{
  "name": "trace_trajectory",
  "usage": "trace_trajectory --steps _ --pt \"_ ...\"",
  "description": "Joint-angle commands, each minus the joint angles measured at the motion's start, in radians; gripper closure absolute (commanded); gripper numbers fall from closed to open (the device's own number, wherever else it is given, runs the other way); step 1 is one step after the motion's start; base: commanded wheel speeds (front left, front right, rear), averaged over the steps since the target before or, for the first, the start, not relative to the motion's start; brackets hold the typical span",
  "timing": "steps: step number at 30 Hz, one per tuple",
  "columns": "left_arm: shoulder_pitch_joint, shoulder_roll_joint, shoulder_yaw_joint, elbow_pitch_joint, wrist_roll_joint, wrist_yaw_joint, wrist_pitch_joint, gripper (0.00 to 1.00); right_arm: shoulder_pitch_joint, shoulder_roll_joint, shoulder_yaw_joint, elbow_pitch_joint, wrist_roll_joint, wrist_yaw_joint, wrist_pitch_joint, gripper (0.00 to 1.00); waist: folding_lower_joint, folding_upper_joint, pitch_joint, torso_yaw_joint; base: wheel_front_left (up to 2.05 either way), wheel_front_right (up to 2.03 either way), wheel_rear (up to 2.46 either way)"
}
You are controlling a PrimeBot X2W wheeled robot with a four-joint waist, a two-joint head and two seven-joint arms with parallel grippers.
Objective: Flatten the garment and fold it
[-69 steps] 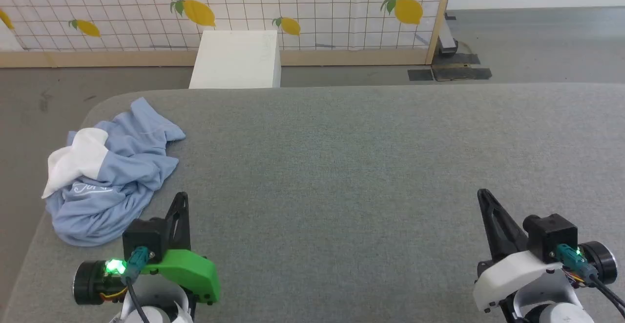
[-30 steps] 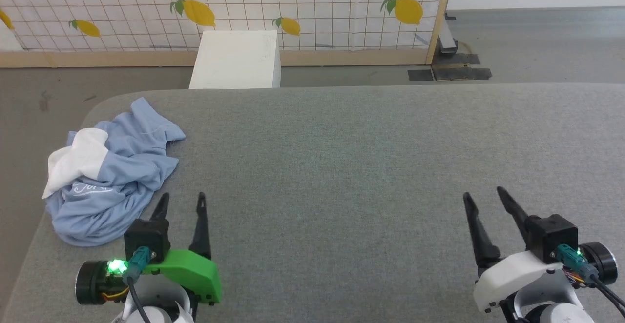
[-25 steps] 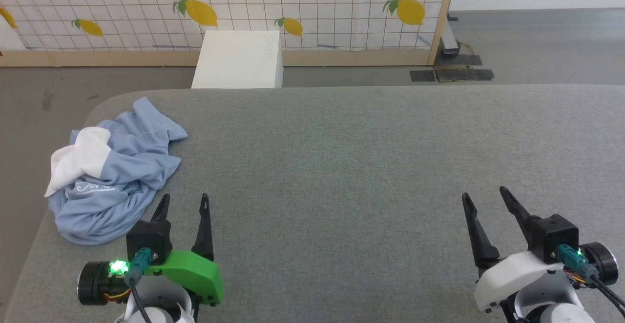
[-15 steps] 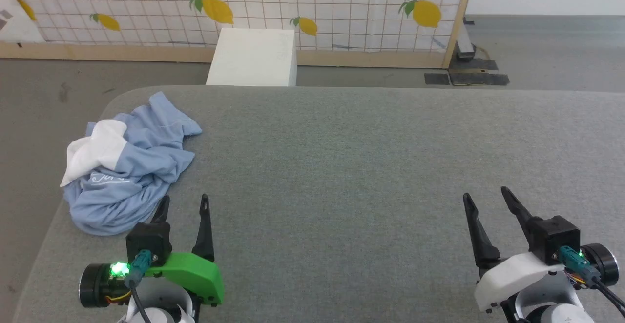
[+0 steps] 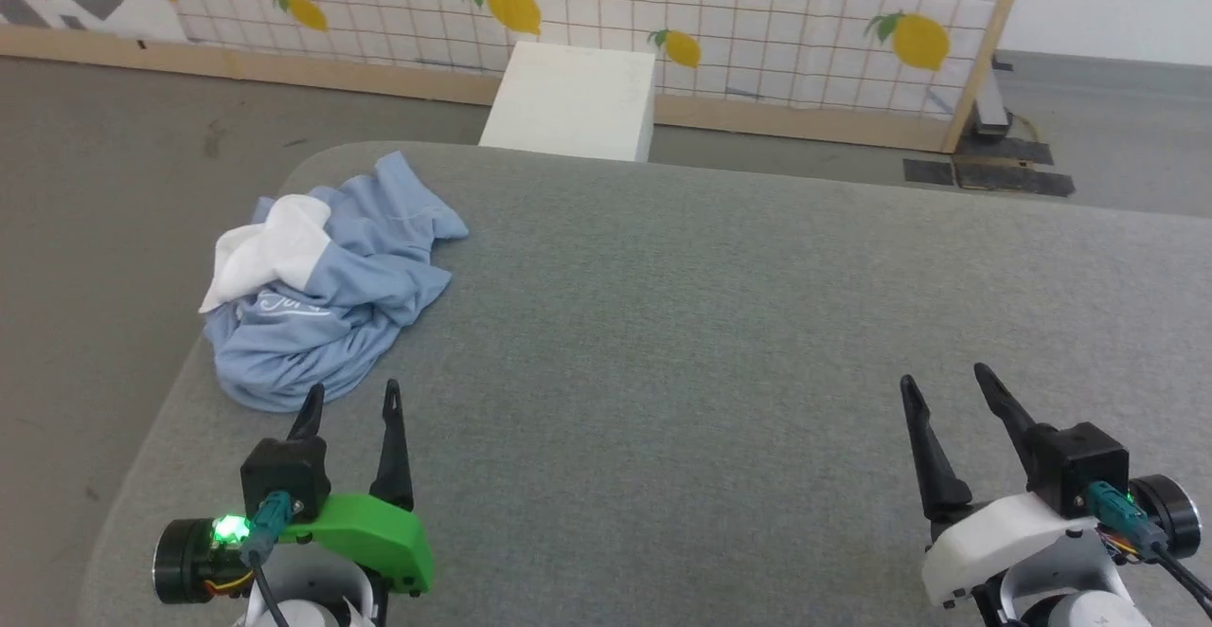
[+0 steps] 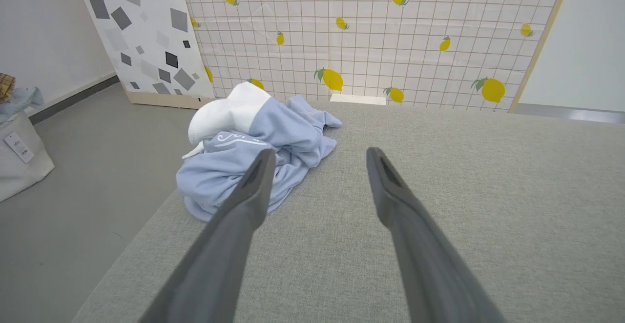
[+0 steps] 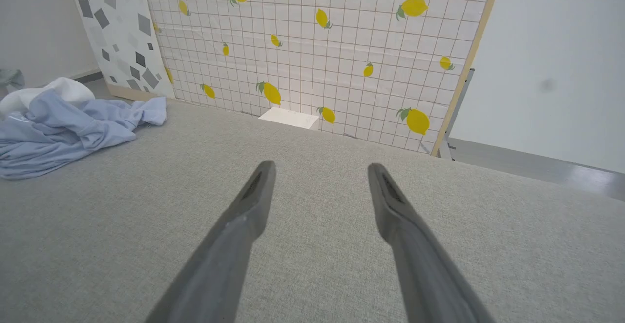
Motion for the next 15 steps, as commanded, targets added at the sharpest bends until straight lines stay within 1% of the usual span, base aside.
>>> trace_trajectory --steps 1,15 --pt "-0.014 0.006 -0.003 0.007 -0.014 0.008 -0.010 0.00 -0.015 0.001 -0.003 0.005 0.009 0.000 -0.012 0.00 -0.0001 0.0000 0.001 0.028 0.00 0.00 0.00" --pt "-0.014 0.012 -0.007 0.024 -0.034 0.029 -0.039 0.00 -0.025 0.001 -0.005 0.020 0.016 -0.001 -0.034 0.00 -0.0001 0.0000 -0.001 0.112 0.00 0.00 0.00"
